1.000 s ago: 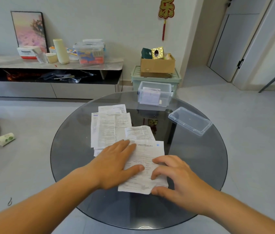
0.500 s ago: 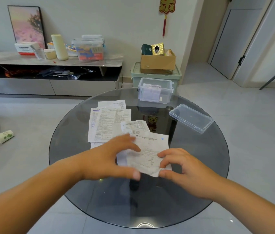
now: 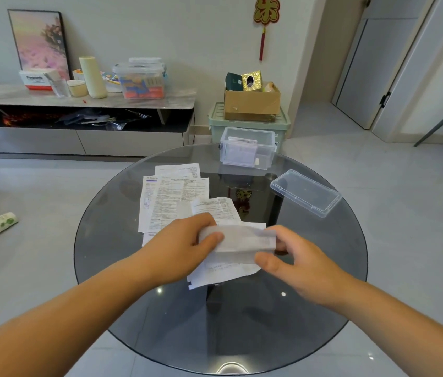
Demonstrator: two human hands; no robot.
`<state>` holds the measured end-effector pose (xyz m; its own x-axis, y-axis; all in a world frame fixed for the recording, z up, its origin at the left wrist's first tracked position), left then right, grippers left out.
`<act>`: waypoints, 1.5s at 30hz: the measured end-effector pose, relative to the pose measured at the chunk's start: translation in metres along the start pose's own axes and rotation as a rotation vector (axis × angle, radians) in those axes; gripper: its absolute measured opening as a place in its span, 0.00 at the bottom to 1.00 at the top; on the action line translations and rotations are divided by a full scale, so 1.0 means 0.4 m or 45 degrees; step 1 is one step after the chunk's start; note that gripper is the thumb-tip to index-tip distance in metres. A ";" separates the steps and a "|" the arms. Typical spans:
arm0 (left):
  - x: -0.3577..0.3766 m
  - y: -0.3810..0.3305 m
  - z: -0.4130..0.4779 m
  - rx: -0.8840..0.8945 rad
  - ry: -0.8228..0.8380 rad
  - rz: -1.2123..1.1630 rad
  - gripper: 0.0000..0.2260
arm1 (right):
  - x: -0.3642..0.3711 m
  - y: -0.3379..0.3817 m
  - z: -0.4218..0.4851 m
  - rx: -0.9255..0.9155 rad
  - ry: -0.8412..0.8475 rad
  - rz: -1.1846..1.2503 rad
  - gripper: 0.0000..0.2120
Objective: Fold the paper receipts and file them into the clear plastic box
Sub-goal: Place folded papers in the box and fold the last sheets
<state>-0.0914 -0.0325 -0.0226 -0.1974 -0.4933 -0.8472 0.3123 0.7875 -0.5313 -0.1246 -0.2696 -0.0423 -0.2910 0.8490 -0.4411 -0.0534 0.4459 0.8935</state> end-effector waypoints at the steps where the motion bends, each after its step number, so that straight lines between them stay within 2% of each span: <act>1: 0.004 -0.002 0.013 -0.030 -0.049 -0.004 0.08 | 0.002 0.000 0.013 0.014 -0.061 -0.030 0.18; 3: 0.015 -0.006 0.036 -0.099 -0.125 -0.001 0.08 | 0.008 -0.003 0.041 0.028 -0.192 -0.090 0.18; 5: 0.029 -0.005 0.054 -0.176 -0.140 -0.032 0.11 | 0.014 -0.012 0.064 0.049 -0.290 -0.157 0.26; 7: 0.040 -0.004 0.063 -0.202 -0.117 -0.054 0.19 | 0.025 -0.026 0.079 0.026 -0.373 -0.295 0.37; 8: 0.046 -0.003 0.064 -0.190 -0.101 -0.047 0.25 | 0.031 -0.034 0.085 0.005 -0.407 -0.380 0.39; 11: 0.066 0.002 0.069 -0.103 -0.068 0.075 0.40 | 0.044 -0.043 0.094 -0.020 -0.452 -0.632 0.39; 13: 0.079 0.008 0.074 -0.064 -0.072 0.156 0.43 | 0.049 -0.043 0.097 -0.003 -0.454 -0.784 0.36; 19: 0.088 0.024 0.081 -0.104 -0.002 0.164 0.38 | 0.040 -0.049 0.105 0.022 -0.429 -0.825 0.30; 23: 0.075 0.035 0.083 -0.161 0.087 0.092 0.38 | 0.028 -0.048 0.101 0.061 -0.381 -0.817 0.34; 26: 0.065 0.041 0.086 -0.199 0.131 0.050 0.38 | 0.006 -0.043 0.099 0.099 -0.324 -0.807 0.33; 33: 0.060 0.039 0.095 -0.195 0.192 0.037 0.31 | -0.024 -0.034 0.104 0.174 -0.240 -0.836 0.37; 40: 0.058 0.031 0.095 -0.172 0.257 0.104 0.25 | -0.040 -0.009 0.140 0.295 -0.232 -0.739 0.23; 45: 0.055 0.024 0.084 -0.144 0.244 0.103 0.23 | -0.021 -0.009 0.140 0.162 -0.279 -0.321 0.14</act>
<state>-0.0614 -0.0482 -0.0463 -0.3523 -0.3563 -0.8654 0.2304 0.8632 -0.4492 -0.0682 -0.2625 -0.0464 -0.0714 0.7424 -0.6662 0.0258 0.6690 0.7428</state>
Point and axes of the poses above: each hand's wrist, its own z-axis towards the middle knuckle, its own x-axis out of the palm, y = z × x, the point moved 1 cm from there along z, towards the middle knuckle, and after that the axes turned 6 degrees about z, right-handed, at the moved point
